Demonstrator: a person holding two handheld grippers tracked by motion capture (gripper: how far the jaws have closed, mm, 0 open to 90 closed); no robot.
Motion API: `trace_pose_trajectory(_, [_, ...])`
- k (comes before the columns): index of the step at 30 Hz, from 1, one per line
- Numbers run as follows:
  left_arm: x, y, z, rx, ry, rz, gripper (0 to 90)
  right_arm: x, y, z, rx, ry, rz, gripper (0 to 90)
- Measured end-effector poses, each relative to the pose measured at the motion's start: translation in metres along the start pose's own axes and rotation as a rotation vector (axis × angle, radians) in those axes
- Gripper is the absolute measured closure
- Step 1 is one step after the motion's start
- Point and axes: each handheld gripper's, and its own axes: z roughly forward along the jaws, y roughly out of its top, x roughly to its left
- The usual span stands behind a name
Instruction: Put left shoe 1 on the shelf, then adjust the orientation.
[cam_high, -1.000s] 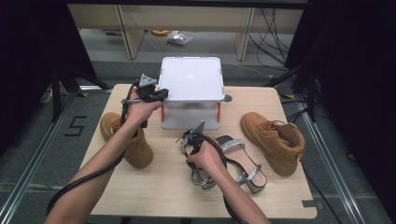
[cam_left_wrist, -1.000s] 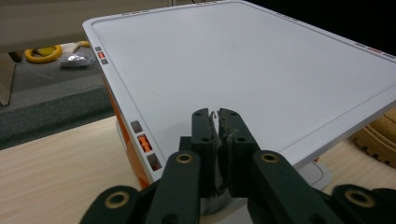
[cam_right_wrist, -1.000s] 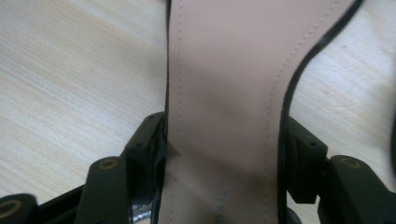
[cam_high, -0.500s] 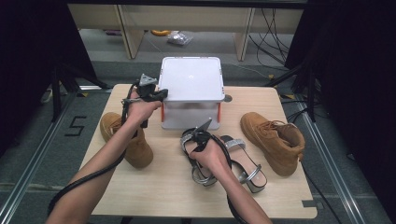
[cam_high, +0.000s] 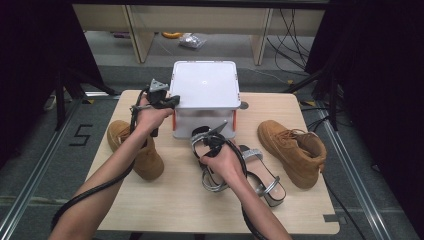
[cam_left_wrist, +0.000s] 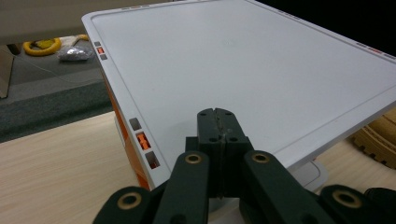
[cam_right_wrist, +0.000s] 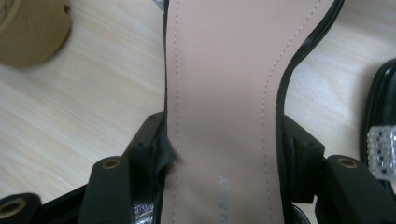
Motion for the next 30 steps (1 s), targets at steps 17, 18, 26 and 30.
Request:
trace_pose_trajectory(17, [0.001,0.001,0.0,0.011,-0.002,-0.01,89.8,0.008,0.023,-0.004,-0.022,-0.001,0.041,43.6])
trace_pose_trajectory(18, [0.001,0.002,0.0,0.013,-0.001,-0.009,89.8,0.009,0.025,-0.003,-0.027,0.004,0.051,43.5])
trace_pose_trajectory(26, [0.001,0.002,0.001,0.014,-0.003,-0.008,89.7,0.011,0.037,-0.002,-0.052,0.001,0.06,43.5])
trace_pose_trajectory(30, [0.001,0.002,0.001,0.012,-0.005,-0.012,89.7,0.01,0.043,0.001,-0.073,0.009,0.006,43.5])
